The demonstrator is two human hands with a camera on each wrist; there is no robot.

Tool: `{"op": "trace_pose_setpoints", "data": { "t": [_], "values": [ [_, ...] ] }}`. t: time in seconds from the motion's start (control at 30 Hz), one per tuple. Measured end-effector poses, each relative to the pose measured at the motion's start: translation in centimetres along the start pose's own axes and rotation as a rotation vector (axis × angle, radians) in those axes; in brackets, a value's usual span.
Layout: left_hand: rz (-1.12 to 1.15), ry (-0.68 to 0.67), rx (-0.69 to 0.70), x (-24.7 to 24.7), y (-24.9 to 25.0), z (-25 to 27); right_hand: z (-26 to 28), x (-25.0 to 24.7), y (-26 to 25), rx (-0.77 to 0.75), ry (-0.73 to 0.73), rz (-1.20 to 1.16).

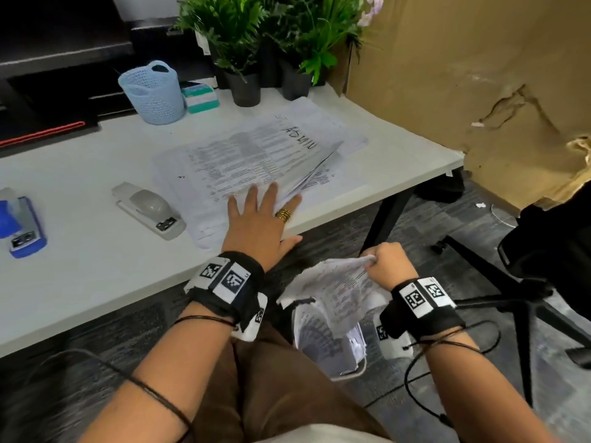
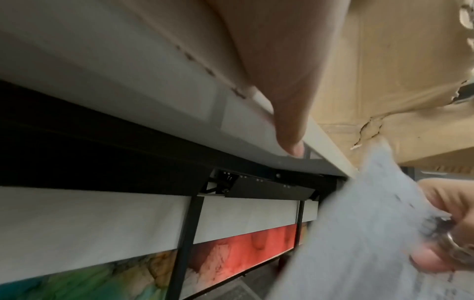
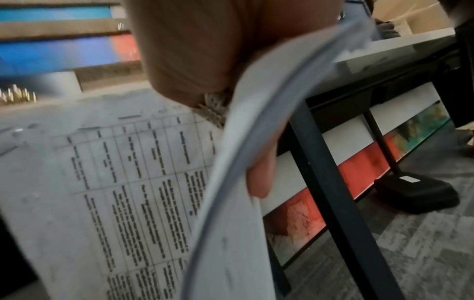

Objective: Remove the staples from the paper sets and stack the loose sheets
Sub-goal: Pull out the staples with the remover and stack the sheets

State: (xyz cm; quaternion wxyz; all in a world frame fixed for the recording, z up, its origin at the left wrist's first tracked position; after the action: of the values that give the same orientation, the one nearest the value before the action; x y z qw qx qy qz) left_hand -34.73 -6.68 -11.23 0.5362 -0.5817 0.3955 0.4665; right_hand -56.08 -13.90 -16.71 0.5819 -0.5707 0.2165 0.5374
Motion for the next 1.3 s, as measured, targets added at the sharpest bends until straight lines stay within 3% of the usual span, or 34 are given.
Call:
{"op": "trace_pose_setpoints", "data": {
  "t": [0.1,0.2,0.3,0.43,0.63,0.77,0.93,1.07,1.3],
  "values": [
    [0.005,0.023,-0.007,0.1,0.1,-0.2,-0.1,-1.2,0.3,-0.031,0.085,-0.121],
    [0.021,0.032,-0.011,0.0,0.0,-0.2,-0.9,-0.1,1.3,0.012,0.01,-0.174],
    [0.039,0.02,-0.006,0.1,0.1,-0.2,-2.2,3.6,2.8,0.095,-0.109,-0.064],
    [0.032,0.025,-0.006,0.2,0.0,-0.2,-3.9,8.6,4.9,0.152,-0.157,0.085],
    [0.053,0.038,-0.003,0.3,0.0,-0.3,-3.2,17.4,5.7,0.032,-0.282,0.177],
    [0.057,0.054,-0.002,0.3,0.0,-0.2,-2.4,20.4,5.3,-0.097,-0.177,-0.047],
    [0.034,0.09,-0.009,0.2,0.0,-0.2,-2.3,22.6,6.2,0.066,-0.315,0.105],
    [0.033,0.085,-0.014,0.1,0.0,0.0,-2.5,21.3,5.1,-0.035,-0.165,0.16],
    [0.048,0.093,-0.029,-0.2,0.1,0.3,-1.4,11.0,-2.1,-0.298,0.442,-0.194]
  ]
}}
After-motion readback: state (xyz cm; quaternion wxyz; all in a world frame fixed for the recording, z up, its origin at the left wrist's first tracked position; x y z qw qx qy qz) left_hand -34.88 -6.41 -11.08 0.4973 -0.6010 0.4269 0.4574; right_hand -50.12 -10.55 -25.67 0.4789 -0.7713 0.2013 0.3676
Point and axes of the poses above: each hand's wrist, its own z-axis away from the middle knuckle, its own x-axis out of the palm, y = z × x, the point moved 4 cm from there along -z, towards the middle knuckle, and after that the axes turned 6 degrees about -z, right-handed, at the moved point
